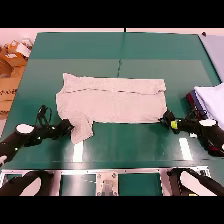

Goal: Fold the shirts.

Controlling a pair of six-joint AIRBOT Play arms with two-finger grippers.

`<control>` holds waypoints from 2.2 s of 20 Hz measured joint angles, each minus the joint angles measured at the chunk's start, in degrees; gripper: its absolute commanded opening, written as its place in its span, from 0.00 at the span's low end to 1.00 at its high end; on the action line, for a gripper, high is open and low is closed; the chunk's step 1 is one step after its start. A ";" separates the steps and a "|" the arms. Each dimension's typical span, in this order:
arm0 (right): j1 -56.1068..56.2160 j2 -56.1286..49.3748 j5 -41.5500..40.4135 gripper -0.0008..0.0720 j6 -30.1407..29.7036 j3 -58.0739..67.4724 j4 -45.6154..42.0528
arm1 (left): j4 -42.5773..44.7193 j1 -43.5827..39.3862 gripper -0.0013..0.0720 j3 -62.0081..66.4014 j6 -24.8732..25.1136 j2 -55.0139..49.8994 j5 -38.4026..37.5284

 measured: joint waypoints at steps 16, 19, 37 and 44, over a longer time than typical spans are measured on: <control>-7.80 19.10 24.83 0.03 7.87 9.20 -18.86 | 19.41 -0.02 0.04 17.00 -18.14 23.82 -27.58; -7.39 17.27 23.41 0.03 8.17 13.79 -17.99 | 19.67 -0.02 0.04 20.33 -17.22 20.15 -24.61; 2.91 -38.58 12.02 0.67 8.00 61.24 -16.13 | 16.06 1.22 1.00 54.97 -6.29 -31.30 -6.03; -9.31 -44.13 33.11 0.86 -1.42 68.39 -16.26 | 16.09 4.72 0.05 63.25 -6.01 -33.11 -18.95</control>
